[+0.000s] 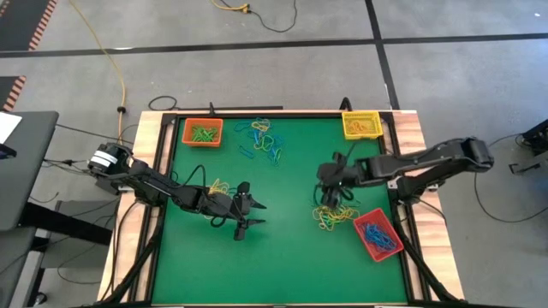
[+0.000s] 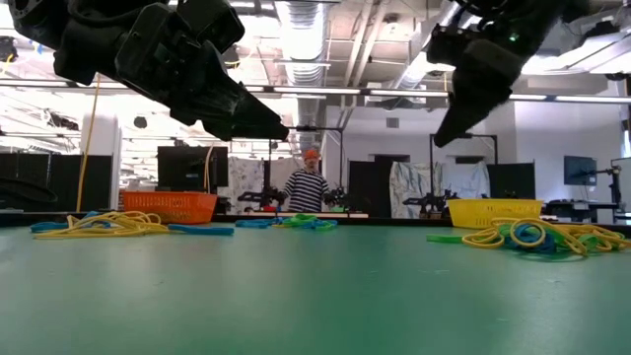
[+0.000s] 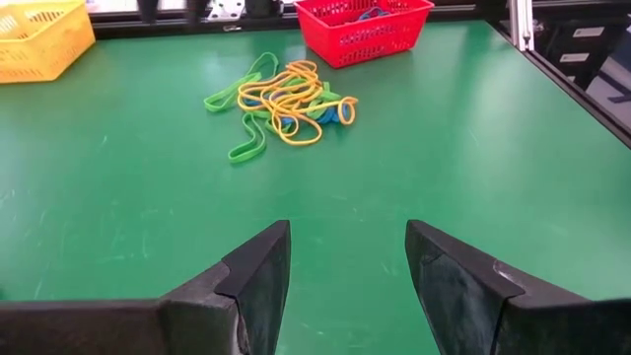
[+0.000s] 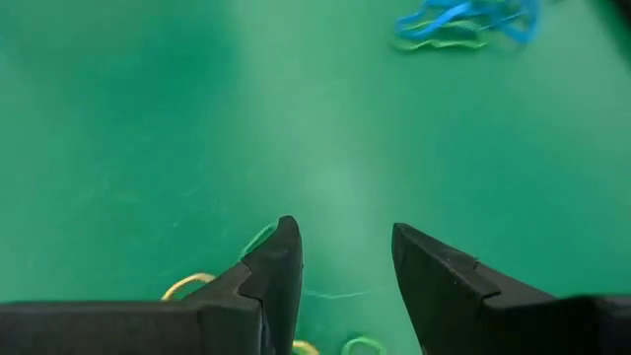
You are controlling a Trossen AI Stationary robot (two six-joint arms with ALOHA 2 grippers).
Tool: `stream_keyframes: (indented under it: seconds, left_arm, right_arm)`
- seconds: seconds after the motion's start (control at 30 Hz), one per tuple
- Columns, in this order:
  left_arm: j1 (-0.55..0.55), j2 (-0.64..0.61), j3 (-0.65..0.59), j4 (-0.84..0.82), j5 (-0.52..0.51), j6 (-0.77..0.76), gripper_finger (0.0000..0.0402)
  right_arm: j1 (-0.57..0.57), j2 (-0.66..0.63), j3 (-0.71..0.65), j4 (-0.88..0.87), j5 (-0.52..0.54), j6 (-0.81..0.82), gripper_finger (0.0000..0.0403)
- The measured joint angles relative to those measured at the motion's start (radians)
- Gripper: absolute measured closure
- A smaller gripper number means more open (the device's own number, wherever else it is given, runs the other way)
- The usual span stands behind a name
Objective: Sort rubber bands into baskets
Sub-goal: Put the yellow rubber band into the yellow bin
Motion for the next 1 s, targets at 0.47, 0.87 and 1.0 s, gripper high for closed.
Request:
stream_keyframes:
  seconds: [0.47, 0.87, 1.0]
  left_arm:
    - [0.000, -0.007, 0.000, -0.090, -0.140, -0.019, 0.0210]
    - [0.027, -0.300, 0.000, -0.653, -0.262, -0.358, 0.0210]
    - [0.051, -0.402, 0.000, -0.913, -0.279, -0.527, 0.0210]
  right_arm:
    - [0.128, 0.235, 0.000, 0.347, 0.001, -0.089, 0.0216]
    - [0.117, 0.369, 0.000, 0.596, 0.001, -0.228, 0.0216]
    - [0.113, 0.387, 0.000, 0.608, -0.001, -0.243, 0.0216]
